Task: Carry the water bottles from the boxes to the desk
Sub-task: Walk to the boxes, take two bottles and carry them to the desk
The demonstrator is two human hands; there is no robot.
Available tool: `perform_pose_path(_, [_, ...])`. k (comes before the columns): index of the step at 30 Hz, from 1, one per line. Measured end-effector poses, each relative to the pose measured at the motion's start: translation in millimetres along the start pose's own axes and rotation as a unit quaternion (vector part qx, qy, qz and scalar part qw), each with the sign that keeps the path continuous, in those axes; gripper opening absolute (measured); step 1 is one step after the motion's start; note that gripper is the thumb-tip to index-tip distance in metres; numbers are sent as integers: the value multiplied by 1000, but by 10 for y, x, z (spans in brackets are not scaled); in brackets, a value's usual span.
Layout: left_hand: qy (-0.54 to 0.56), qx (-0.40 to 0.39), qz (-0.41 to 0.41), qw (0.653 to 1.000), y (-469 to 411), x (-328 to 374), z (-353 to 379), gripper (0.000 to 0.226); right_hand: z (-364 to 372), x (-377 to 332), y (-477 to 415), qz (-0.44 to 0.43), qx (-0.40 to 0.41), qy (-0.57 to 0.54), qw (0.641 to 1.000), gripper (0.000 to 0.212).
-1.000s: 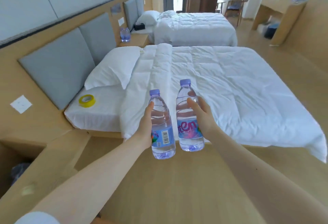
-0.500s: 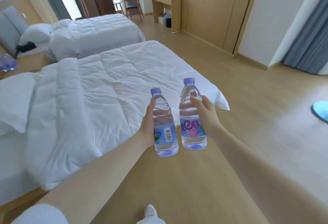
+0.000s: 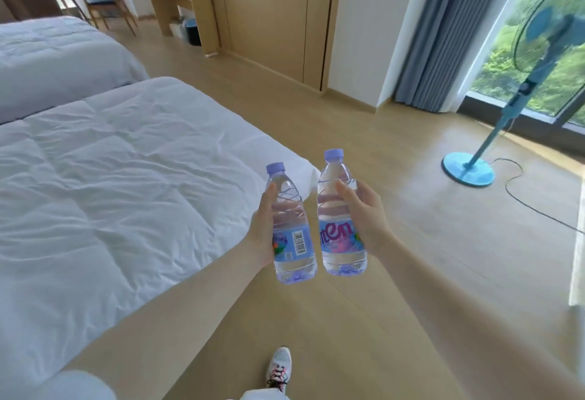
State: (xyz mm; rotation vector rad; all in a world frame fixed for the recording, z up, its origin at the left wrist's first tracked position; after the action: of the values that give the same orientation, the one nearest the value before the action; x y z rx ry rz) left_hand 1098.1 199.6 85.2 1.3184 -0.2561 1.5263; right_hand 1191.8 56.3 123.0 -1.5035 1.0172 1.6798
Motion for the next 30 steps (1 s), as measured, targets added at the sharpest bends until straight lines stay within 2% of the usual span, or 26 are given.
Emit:
perform_pose_path(4, [33,-39,-7,999,-574,321,-95,56,139,-27,-571,7,31,5,999,30])
perform_pose_path(8, [24,-30,-11,999,-1068,585,-128,54,253,-29,-1032,20,42,0,999,41])
perform_pose_path(12, [1,-49,-20,999,-1457,717,31,53,155,-19,-1404,47,66,1,997,32])
perform_pose_path(18, [-25,-84,-33,996,-1985,767,401,51,-260,-29,-1799,97,116,-38,988,25])
perform_pose_path(22, [-16,-59,-64,996,-2351,717,768,54,-645,-40,-2087,107,135,-35,984,32])
perform_pose_path(27, [-26,-24,-74,997,-2784,679,1407,51,-1253,-57,-2618,94,136,-23,986,26])
perform_pose_path(30, [-46,-10,-86,995,-3055,706,1843,56,-1669,-148,-2983,94,129,-22,987,26])
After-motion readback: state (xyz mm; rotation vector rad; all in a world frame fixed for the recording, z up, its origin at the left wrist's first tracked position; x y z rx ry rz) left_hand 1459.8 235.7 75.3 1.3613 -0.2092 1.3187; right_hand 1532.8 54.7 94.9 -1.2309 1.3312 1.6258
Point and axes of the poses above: each hand's wrist, its own y-axis away from the middle knuckle, its own z-axis out of the palm, x = y × z, the point moved 3 cm from there along -y, towards the middle knuckle, and after that the axes turned 1 degree about y, right-handed, at the moved point
